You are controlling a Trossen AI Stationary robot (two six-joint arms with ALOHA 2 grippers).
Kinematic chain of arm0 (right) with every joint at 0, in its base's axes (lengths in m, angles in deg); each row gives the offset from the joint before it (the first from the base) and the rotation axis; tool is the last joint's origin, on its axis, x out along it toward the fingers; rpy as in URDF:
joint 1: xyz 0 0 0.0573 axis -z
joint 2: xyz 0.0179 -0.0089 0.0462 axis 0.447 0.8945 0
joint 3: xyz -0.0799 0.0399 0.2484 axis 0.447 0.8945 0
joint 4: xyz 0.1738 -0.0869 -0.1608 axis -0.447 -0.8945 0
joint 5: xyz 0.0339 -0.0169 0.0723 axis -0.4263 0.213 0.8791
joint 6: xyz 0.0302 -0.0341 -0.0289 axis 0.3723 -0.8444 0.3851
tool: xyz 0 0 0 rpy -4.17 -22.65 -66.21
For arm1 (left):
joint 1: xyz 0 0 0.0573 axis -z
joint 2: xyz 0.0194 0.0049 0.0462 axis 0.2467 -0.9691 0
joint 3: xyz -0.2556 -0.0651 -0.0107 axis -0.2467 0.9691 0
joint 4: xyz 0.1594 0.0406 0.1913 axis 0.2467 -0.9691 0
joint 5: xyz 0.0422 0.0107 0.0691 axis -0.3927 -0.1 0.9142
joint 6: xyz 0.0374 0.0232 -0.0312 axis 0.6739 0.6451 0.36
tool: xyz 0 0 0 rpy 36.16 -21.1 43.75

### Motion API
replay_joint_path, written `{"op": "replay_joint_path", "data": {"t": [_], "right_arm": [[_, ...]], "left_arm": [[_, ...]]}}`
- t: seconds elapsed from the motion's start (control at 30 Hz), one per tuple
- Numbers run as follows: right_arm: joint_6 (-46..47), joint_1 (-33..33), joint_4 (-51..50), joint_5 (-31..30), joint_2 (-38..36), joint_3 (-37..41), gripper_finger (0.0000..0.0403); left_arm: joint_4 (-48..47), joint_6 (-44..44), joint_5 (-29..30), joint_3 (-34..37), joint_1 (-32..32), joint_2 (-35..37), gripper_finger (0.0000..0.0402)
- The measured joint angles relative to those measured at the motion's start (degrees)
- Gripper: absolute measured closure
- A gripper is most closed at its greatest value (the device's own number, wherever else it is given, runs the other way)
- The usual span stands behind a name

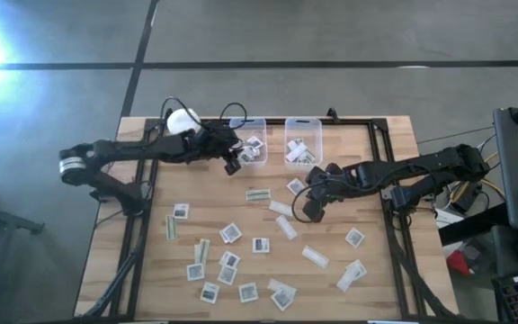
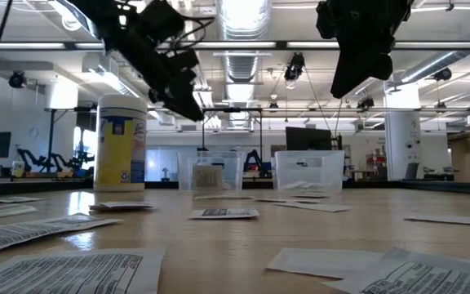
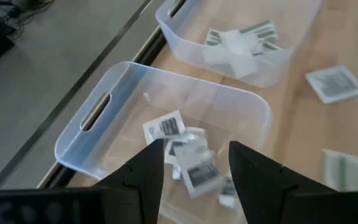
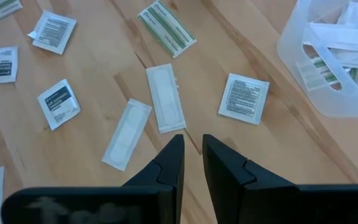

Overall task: Pick & Place First Aid Supplies
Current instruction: Put the towelette pack into the left transparent bin

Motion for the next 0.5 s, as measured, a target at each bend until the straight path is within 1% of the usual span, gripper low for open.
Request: {"op": "replay_joint_path", "data": {"t": [0.23, 0.4, 0.5], "right_arm": [[-0.01, -1.59, 1.24, 0.16, 0.0, 0.02, 0.0346], [0.37, -3.54, 1.3, 0.16, 0.0, 0.02, 0.0346], [2.63, -5.08, 1.1, 0.42, 0.0, 0.02, 0.0346]], "left_arm": [[-3.11, -2.11, 0.0, 4.39, 6.58, 7.53, 0.0228], [-3.1, -4.57, -0.02, 7.71, 12.75, 11.04, 0.0228], [-3.14, -6.94, -0.02, 9.4, 16.31, 12.54, 0.0228]]}}
